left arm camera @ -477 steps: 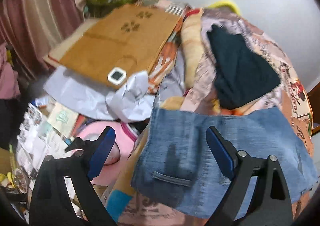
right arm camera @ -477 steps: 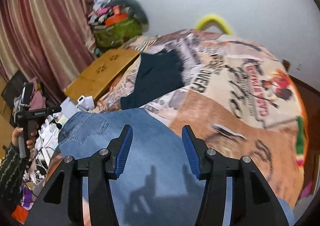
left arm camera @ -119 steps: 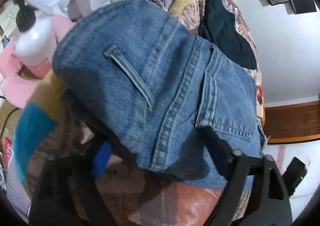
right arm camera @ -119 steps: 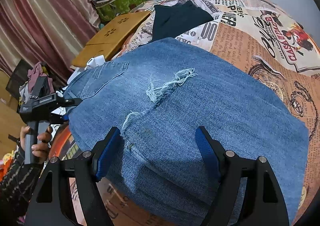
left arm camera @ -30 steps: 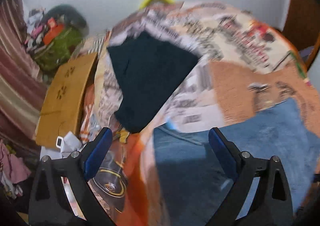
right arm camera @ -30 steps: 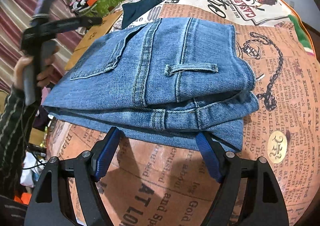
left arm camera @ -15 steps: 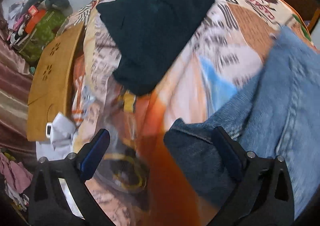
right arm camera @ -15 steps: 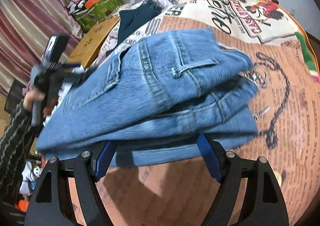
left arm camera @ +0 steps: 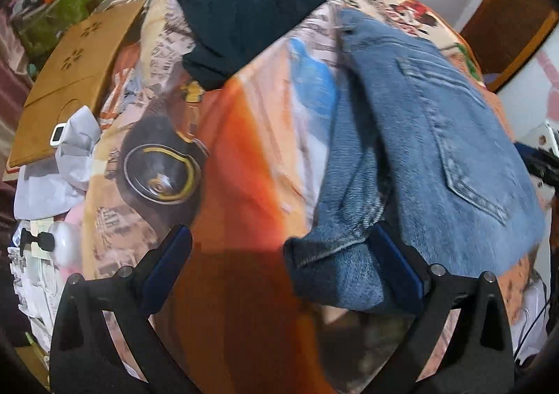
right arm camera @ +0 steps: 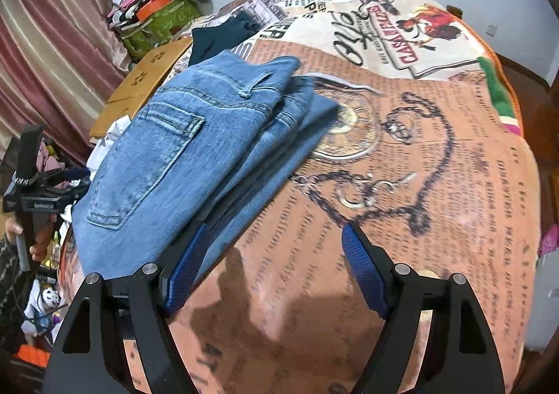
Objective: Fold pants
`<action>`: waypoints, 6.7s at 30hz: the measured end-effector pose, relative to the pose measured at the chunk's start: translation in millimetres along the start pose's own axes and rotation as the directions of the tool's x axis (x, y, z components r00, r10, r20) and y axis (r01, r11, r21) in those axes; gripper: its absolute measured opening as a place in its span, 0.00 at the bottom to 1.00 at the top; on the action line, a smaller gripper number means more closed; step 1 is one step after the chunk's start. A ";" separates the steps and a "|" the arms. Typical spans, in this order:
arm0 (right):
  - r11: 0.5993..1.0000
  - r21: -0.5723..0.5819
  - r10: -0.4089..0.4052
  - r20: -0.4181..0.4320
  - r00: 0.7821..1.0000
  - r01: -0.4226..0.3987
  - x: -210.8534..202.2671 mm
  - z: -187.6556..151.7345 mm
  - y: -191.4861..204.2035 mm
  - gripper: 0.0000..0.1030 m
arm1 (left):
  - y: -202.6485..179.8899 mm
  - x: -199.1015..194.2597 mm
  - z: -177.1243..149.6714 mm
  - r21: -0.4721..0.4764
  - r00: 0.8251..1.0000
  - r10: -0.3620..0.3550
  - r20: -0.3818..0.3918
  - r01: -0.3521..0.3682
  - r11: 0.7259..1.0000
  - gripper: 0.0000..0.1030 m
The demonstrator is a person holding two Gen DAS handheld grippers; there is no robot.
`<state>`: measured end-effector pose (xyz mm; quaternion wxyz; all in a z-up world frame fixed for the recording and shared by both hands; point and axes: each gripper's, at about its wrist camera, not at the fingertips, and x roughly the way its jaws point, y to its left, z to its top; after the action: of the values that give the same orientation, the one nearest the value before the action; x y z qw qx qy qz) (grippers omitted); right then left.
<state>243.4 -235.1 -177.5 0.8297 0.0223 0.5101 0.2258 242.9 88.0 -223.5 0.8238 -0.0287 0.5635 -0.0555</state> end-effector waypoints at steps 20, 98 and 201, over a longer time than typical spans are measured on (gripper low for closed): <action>0.999 -0.015 0.046 0.114 0.992 -0.044 -6.9 41.8 3.3 0.74 | -52.3 -29.5 77.7 0.128 0.976 0.063 0.206 -0.091 0.988 0.99; 0.989 -0.142 0.032 -0.025 0.999 -0.035 58.1 43.0 31.2 0.66 | -110.3 41.0 103.2 0.301 0.994 0.071 0.079 -0.092 0.949 0.79; 0.981 -0.141 0.157 0.172 0.972 -0.134 164.5 300.4 126.1 0.18 | 121.3 27.8 265.2 -0.134 0.934 -0.042 0.354 0.095 0.986 0.33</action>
<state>518.4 1.5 -137.5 0.8538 0.0268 0.4132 0.3155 507.0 200.9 -166.2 0.9040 -0.1190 0.4090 -0.0359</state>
